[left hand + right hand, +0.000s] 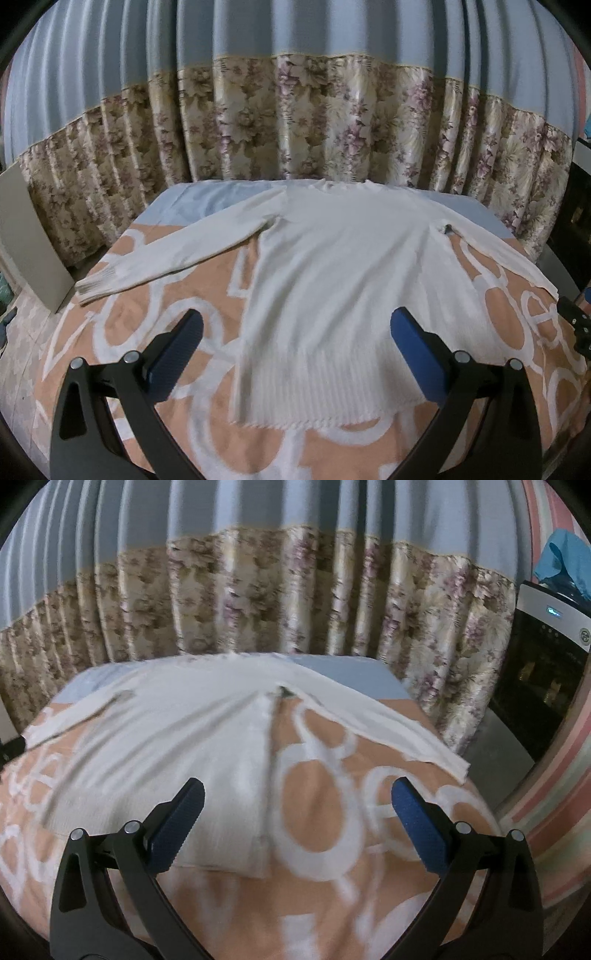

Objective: Fold small clothes
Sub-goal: 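Grasp the ribbed cuff of the sleeve with the right gripper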

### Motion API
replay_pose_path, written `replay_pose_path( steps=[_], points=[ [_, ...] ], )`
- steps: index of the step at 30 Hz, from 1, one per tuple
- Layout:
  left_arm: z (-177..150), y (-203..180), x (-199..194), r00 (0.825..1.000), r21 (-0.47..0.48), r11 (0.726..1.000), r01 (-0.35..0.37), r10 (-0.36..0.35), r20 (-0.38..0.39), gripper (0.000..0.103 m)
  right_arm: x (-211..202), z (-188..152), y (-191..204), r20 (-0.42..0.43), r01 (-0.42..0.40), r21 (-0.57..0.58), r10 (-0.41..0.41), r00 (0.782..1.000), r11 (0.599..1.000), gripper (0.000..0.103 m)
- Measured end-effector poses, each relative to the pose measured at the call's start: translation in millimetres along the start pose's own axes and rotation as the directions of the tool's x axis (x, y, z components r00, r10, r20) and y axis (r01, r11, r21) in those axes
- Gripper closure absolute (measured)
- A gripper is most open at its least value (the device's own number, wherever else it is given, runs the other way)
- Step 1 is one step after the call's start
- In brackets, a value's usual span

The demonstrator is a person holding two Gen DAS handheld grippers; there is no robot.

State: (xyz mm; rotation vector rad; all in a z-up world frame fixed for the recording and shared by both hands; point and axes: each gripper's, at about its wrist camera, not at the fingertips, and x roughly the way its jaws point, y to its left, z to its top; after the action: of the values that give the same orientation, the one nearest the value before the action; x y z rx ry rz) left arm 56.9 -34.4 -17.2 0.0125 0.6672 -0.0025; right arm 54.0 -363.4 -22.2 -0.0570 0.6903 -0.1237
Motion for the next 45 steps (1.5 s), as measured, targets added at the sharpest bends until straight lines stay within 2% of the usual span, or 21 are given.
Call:
replay_pose_path(
  steps=[5,10,16,21,25,28,31,34,35,38,41,45],
  points=[
    [9.7,-41.9,22.9,0.998,0.033,0.997,0.064,-0.063,-0.008,0.002,36.9,-2.3,-62.3,-0.027,0.036,0.035,-0.035,0.999,0.999,0.003],
    [17.3,-91.3,46.6,0.993,0.075,0.990,0.116,-0.116,-0.010,0.002,73.4,-0.2,-121.9,-0.095,0.027,0.073,-0.020,0.995,0.997,0.003],
    [36.9,-139.4,76.0,0.988,0.093,0.984,0.151,-0.151,-0.013,0.002,104.2,5.3,-177.3,-0.104,0.099,0.136,-0.085,0.991,0.986,0.004],
    [48.6,-160.7,99.6,0.987,0.098,0.982,0.160,-0.159,-0.023,0.002,146.6,3.5,-220.5,-0.189,0.143,0.238,-0.098,0.977,0.961,0.019],
    [53.9,-164.5,110.9,0.988,0.096,0.983,0.157,-0.155,-0.026,0.002,172.2,-0.4,-232.8,-0.242,0.135,0.259,-0.071,0.968,0.956,0.022],
    [54.8,-164.0,116.6,0.989,0.103,0.984,0.148,-0.146,-0.026,0.002,190.5,-5.9,-239.9,-0.301,0.143,0.277,-0.055,0.952,0.950,0.025],
    [52.3,-161.2,121.1,0.989,0.098,0.985,0.144,-0.141,-0.037,0.002,198.1,-8.9,-242.0,-0.309,0.112,0.305,-0.013,0.951,0.946,0.029],
    [48.4,-157.8,125.6,0.989,0.096,0.985,0.141,-0.137,-0.052,0.002,199.1,-5.4,-238.7,-0.296,0.064,0.322,0.036,0.955,0.944,0.049],
    [47.4,-157.2,126.5,0.989,0.096,0.985,0.140,-0.136,-0.054,0.002,198.0,-3.2,-234.9,-0.295,0.062,0.304,0.032,0.955,0.951,0.060],
    [45.9,-155.8,127.9,0.989,0.091,0.985,0.143,-0.138,-0.060,0.002,197.5,4.4,-221.2,-0.295,0.067,0.236,0.006,0.955,0.969,0.074],
    [46.4,-155.5,127.4,0.988,0.091,0.985,0.145,-0.140,-0.057,0.002,189.9,10.7,-214.3,-0.266,0.078,0.203,-0.021,0.964,0.976,0.084],
    [48.2,-151.9,128.2,0.989,0.092,0.985,0.145,-0.141,-0.051,0.002,175.3,24.0,-207.6,-0.208,0.076,0.217,-0.030,0.978,0.973,0.087]
  ],
)
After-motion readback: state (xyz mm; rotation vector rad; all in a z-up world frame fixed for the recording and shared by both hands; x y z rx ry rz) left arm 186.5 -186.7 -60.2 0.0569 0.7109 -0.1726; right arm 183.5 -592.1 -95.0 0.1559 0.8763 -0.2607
